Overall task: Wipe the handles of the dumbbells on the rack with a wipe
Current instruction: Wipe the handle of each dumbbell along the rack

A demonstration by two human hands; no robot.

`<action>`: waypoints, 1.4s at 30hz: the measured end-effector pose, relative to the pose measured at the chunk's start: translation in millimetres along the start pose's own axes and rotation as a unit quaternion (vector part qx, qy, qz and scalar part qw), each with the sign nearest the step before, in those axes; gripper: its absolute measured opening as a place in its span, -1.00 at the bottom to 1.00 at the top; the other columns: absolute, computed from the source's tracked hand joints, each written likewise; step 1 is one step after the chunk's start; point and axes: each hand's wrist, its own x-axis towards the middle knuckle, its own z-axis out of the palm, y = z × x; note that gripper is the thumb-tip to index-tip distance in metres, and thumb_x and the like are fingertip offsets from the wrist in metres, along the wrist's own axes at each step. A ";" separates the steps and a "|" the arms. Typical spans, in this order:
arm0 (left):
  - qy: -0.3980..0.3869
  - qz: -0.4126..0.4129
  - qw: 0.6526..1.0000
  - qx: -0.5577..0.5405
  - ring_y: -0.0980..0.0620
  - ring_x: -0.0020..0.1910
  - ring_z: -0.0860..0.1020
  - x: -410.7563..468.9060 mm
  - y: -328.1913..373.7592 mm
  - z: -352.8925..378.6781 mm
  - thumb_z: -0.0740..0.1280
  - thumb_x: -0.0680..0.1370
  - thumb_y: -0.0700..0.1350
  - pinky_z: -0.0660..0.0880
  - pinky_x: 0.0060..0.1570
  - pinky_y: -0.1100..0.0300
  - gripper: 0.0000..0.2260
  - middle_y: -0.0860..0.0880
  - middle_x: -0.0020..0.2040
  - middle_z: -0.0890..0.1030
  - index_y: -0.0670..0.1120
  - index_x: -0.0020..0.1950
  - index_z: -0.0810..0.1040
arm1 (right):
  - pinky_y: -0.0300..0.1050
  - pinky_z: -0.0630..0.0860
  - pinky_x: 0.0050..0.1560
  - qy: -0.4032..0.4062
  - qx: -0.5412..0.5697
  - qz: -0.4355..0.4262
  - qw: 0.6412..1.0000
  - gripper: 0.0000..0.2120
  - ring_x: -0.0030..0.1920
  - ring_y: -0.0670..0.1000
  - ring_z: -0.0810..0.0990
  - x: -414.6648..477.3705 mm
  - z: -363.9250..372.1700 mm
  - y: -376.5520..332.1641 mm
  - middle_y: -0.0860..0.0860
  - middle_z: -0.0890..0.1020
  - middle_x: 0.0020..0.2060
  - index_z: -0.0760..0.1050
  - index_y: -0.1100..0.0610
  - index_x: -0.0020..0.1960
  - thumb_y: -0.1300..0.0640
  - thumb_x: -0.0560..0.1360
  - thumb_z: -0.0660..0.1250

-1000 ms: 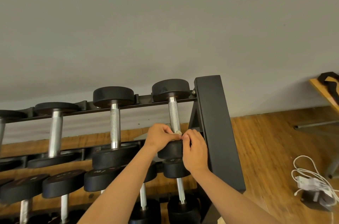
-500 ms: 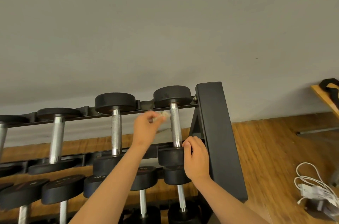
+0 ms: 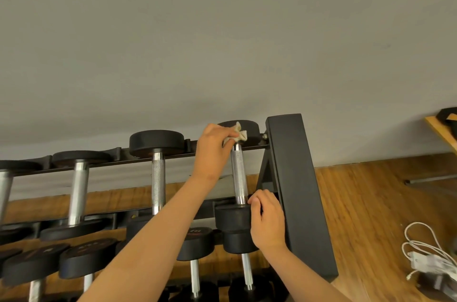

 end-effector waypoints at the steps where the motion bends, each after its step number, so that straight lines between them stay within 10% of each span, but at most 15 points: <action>1: -0.002 0.008 1.000 0.000 0.18 -0.05 0.49 3.6 -1.0 -0.5 0.41 0.52 -0.22 0.36 0.01 0.54 -0.85 -0.06 0.04 0.59 -0.09 0.06 0.67 | -0.19 0.47 -0.16 -0.001 -0.001 0.001 1.000 -0.67 -0.19 -0.10 0.49 0.1 0.0 -0.4 -0.13 0.49 -0.26 0.46 0.03 -0.20 -0.06 0.57 0.01; 8: 0.027 0.005 1.000 -0.003 0.08 0.10 0.53 5.3 7.5 1.0 0.39 0.53 -0.25 0.46 0.23 0.20 -0.83 -0.11 0.13 0.61 -0.12 0.09 0.67 | -0.12 0.49 -0.12 -0.006 0.005 0.010 1.000 -0.68 -0.18 -0.08 0.49 0.2 -2.3 -3.4 -0.13 0.48 -0.26 0.44 0.01 -0.20 -0.06 0.56 0.00; 20: 0.055 0.032 0.997 0.044 0.00 0.15 0.49 -5.7 -0.3 5.7 0.35 0.54 -0.29 0.31 0.18 0.41 -0.84 -0.12 0.13 0.59 -0.22 0.10 0.63 | -0.10 0.50 -0.14 -0.007 0.013 0.014 1.000 -0.67 -0.18 -0.08 0.49 0.6 -2.2 -3.7 -0.12 0.48 -0.27 0.45 0.04 -0.21 -0.06 0.56 0.01; 27: 0.039 0.015 0.999 0.021 0.05 -0.02 0.50 16.0 -6.8 -8.5 0.37 0.53 -0.28 0.49 0.04 0.16 -0.88 -0.08 -0.05 0.61 -0.15 0.03 0.64 | -0.21 0.44 -0.14 -0.012 0.009 0.012 1.000 -0.70 -0.18 -0.11 0.49 0.3 -2.6 -2.6 -0.13 0.48 -0.26 0.44 0.00 -0.20 -0.06 0.56 0.01; 31: 0.033 -0.018 0.999 -0.033 0.16 -0.10 0.48 -2.1 -9.9 -6.7 0.36 0.56 -0.23 0.47 -0.01 0.34 -0.69 0.03 -0.05 0.55 -0.04 0.29 0.56 | -0.23 0.42 -0.15 -0.011 0.008 0.011 1.000 -0.71 -0.19 -0.11 0.48 0.8 -1.3 -2.6 -0.14 0.48 -0.26 0.43 0.00 -0.20 -0.04 0.56 0.02; 42: 0.103 -0.099 0.985 -0.099 0.21 -0.14 0.50 -5.6 -25.4 2.0 0.38 0.54 -0.25 0.42 -0.13 0.50 -0.86 0.00 -0.06 0.57 -0.14 0.08 0.65 | -0.10 0.48 -0.18 0.002 0.009 0.002 1.000 -0.67 -0.20 -0.08 0.48 0.2 0.4 -0.3 -0.09 0.49 -0.27 0.47 0.07 -0.20 -0.02 0.58 0.03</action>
